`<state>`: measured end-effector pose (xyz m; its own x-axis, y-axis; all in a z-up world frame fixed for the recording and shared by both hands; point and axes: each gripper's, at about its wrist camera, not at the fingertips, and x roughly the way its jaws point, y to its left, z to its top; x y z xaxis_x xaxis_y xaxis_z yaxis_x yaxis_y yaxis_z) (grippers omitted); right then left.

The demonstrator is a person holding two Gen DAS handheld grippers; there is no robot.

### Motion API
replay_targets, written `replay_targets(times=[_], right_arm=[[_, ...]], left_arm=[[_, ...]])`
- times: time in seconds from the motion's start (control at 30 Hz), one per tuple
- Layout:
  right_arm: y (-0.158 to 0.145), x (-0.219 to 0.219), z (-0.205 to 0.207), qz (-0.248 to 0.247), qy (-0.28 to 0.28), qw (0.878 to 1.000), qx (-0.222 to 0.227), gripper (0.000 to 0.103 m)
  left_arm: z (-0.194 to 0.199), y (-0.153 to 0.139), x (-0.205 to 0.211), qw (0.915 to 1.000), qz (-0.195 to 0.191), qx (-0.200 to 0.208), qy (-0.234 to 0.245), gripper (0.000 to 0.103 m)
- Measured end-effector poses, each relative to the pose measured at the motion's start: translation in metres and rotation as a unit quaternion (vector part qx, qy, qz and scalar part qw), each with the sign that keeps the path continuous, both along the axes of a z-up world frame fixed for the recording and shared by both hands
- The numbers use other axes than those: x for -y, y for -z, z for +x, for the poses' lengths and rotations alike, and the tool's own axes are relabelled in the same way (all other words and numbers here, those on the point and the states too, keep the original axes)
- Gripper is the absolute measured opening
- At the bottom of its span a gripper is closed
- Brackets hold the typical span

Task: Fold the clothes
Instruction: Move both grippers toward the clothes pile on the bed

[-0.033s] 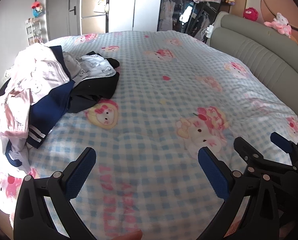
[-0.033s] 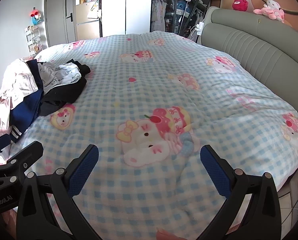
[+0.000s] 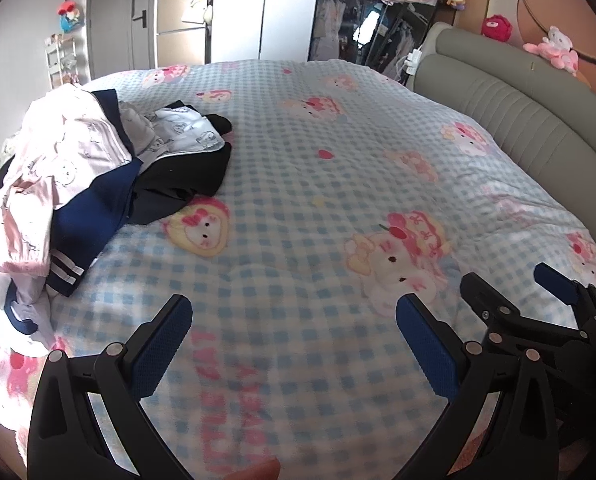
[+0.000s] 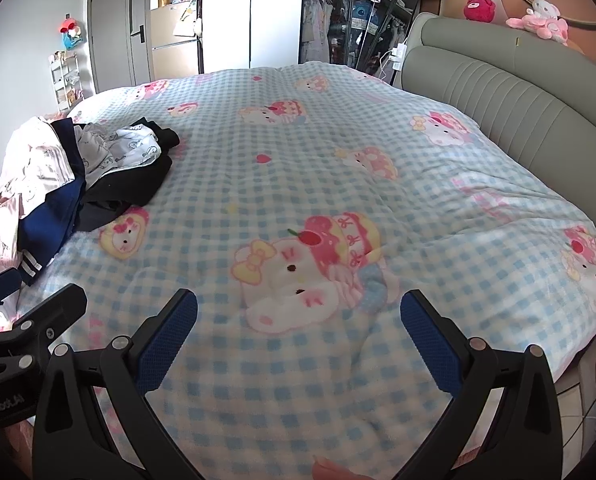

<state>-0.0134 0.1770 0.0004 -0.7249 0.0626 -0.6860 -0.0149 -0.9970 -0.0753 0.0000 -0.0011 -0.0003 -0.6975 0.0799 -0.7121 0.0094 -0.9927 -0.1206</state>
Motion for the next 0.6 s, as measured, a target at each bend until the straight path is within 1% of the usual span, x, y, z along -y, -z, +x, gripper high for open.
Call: replay_targets(times=[0.13, 0.2, 0.23, 0.3, 0.4, 0.47, 0.57, 0.6], right_arm=[[-0.001, 0.003, 0.000, -0.008, -0.005, 1.000, 0.006, 0.103], [0.000, -0.001, 0.005, -0.016, -0.005, 1.000, -0.003, 0.103], [0.001, 0.004, 0.003, -0.007, -0.006, 1.000, 0.001, 0.103], [0.001, 0.003, -0.001, -0.012, -0.016, 1.000, 0.004, 0.103], [-0.003, 0.007, -0.004, -0.018, -0.041, 0.999, -0.005, 0.103], [-0.008, 0.013, -0.007, -0.013, -0.058, 0.998, -0.015, 0.103], [-0.014, 0.030, -0.012, -0.002, -0.086, 0.996, -0.025, 0.103], [-0.015, 0.035, -0.013, -0.006, -0.097, 0.995, -0.025, 0.103]], left_arm=[[0.000, 0.001, 0.004, 0.9998, 0.017, 0.004, 0.001, 0.103], [0.000, 0.002, 0.005, 0.9997, 0.026, 0.006, 0.002, 0.103], [0.000, 0.002, 0.006, 0.9995, 0.030, 0.007, 0.002, 0.103], [0.000, 0.002, 0.008, 0.9992, 0.038, 0.009, 0.002, 0.103], [0.000, 0.003, 0.011, 0.9986, 0.051, 0.012, 0.003, 0.103], [0.000, 0.003, 0.014, 0.9982, 0.058, 0.014, 0.003, 0.103], [0.003, 0.000, 0.027, 0.9979, 0.062, 0.012, -0.010, 0.103], [0.005, -0.001, 0.034, 0.9977, 0.065, 0.010, -0.017, 0.103]])
